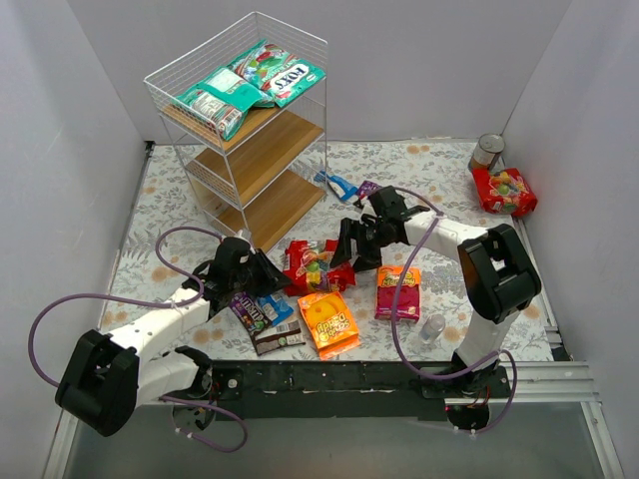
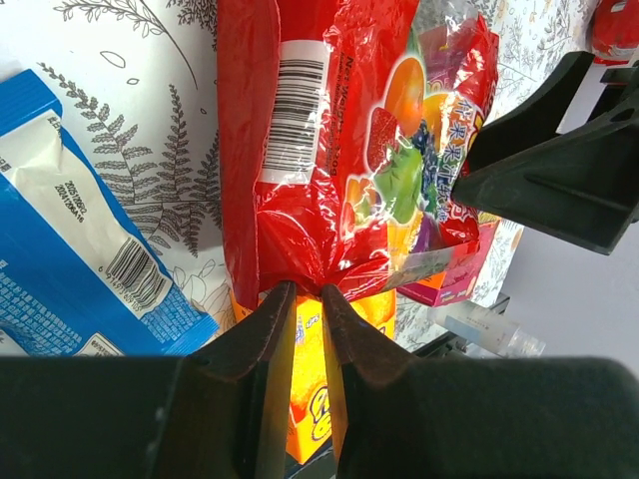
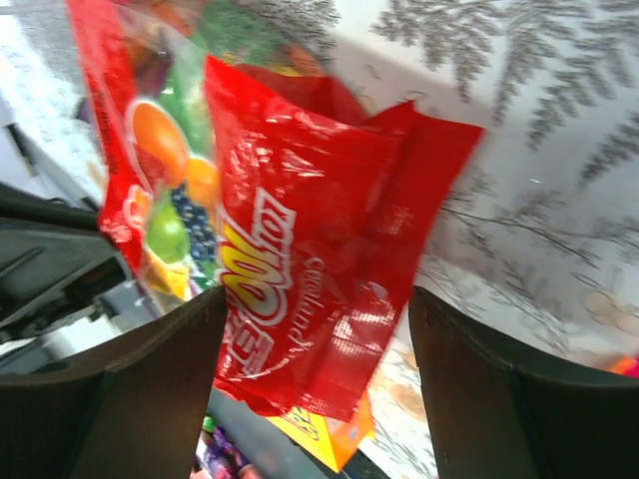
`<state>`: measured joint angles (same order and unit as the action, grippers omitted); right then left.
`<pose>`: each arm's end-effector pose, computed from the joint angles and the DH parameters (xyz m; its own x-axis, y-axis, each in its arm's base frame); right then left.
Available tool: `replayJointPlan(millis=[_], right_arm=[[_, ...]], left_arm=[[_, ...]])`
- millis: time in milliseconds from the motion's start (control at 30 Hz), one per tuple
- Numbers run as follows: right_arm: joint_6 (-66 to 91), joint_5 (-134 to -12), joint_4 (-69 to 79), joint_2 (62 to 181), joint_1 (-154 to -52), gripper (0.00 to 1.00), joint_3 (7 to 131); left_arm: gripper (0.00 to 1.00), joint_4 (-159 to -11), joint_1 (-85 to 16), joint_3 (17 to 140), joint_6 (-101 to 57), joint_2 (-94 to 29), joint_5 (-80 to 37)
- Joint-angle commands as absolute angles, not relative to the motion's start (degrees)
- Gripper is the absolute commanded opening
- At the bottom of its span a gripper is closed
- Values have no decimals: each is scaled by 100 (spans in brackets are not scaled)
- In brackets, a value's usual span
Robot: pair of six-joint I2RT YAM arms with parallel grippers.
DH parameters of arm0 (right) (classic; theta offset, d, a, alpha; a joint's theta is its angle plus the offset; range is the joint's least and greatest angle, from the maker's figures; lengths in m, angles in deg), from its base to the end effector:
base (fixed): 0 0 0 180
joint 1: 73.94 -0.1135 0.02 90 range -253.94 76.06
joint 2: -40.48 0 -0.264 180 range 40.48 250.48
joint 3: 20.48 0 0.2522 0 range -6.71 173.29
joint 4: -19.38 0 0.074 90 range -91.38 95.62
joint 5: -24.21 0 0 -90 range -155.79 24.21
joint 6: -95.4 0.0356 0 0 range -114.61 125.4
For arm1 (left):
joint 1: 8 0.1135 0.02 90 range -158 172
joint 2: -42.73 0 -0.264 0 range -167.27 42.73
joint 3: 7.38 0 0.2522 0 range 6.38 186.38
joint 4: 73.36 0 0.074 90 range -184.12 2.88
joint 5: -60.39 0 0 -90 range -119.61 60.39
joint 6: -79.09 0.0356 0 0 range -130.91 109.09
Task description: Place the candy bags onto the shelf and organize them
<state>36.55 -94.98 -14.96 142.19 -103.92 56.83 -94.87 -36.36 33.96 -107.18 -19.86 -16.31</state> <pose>0.3012 0.1938 0.1780 -0.9727 -0.0398 -0.2284 -0.1779 0.7599 0.6252 0.1838 -0.1085 0.1827 -0.5420 -0.8067 0.2354 -0.6606 0.2358 -0.7128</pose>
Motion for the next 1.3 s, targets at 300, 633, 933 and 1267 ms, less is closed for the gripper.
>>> replayJointPlan(millis=[300, 633, 933, 1267], right_arm=[[3801, -8893, -1933, 14014, -10435, 82, 6139], [3457, -8609, -2304, 14270, -10778, 85, 6615], [3633, -8996, -1962, 14542, -10875, 81, 6553], [3879, -9708, -1319, 14507, -10883, 45, 6342]], left_arm=[[16, -9521, -3665, 3407, -10487, -1967, -1625], [17, -9477, -3657, 3407, -10443, -1994, -1616], [17, -9477, -3665, 3398, -10443, -1985, -1607], [29, -9398, -3665, 3372, -10381, -1801, -1554]])
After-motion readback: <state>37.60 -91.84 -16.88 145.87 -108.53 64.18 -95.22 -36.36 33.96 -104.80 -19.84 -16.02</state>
